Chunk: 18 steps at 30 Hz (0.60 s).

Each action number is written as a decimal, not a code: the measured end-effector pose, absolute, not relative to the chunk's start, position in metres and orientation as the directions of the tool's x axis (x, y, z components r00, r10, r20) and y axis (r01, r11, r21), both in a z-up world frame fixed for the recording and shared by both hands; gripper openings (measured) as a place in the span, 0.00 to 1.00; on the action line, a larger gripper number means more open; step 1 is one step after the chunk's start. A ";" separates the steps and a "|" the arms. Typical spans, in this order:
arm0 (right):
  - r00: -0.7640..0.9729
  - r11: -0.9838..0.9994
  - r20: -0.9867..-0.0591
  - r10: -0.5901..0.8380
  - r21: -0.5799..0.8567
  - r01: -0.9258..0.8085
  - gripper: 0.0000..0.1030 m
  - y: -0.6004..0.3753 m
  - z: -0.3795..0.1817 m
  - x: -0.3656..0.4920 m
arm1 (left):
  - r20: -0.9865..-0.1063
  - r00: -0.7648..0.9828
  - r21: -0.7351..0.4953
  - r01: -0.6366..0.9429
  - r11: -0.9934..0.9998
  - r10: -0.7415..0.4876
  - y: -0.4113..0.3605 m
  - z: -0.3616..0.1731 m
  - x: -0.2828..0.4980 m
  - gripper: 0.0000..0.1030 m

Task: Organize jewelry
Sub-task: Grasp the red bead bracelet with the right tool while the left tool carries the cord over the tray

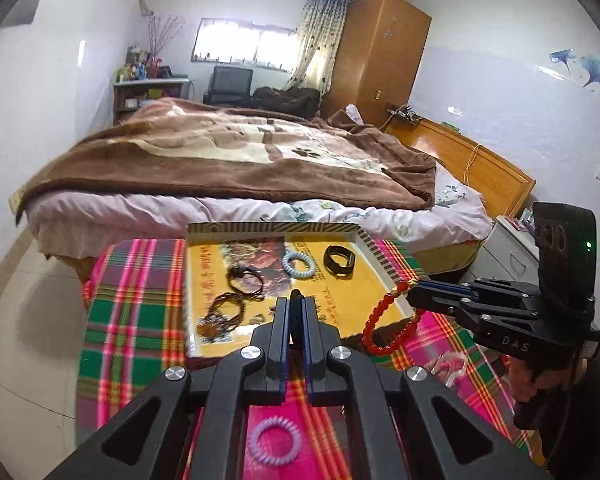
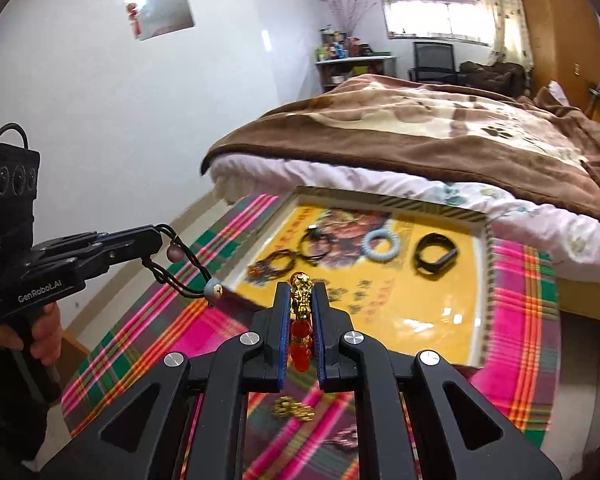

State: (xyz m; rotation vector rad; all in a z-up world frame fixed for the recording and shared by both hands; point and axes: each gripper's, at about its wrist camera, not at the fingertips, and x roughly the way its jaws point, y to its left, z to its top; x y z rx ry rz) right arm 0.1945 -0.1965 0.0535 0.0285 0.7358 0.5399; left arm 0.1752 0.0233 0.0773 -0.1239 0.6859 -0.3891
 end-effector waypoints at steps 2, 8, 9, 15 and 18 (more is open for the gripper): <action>0.617 0.874 -0.634 0.466 0.223 -0.432 0.10 -0.207 0.051 0.204 | -0.601 0.693 -0.242 0.317 0.917 -0.398 0.013 0.073 0.190 0.05; 0.626 0.910 -0.669 0.402 0.218 -0.351 0.10 -0.231 0.038 0.236 | -0.627 0.642 -0.279 0.344 0.896 -0.442 -0.016 0.053 0.229 0.05; 0.623 0.915 -0.677 0.392 0.214 -0.343 0.10 -0.233 0.034 0.242 | -0.638 0.627 -0.286 0.345 0.894 -0.447 -0.023 0.046 0.240 0.05; 0.576 0.930 -0.736 0.356 0.218 -0.295 0.10 -0.245 0.007 0.276 | -0.689 0.551 -0.298 0.376 0.877 -0.471 -0.054 0.012 0.273 0.05; 0.560 0.934 -0.754 0.345 0.213 -0.288 0.10 -0.245 -0.002 0.286 | -0.720 0.507 -0.311 0.375 0.873 -0.474 -0.063 -0.006 0.289 0.05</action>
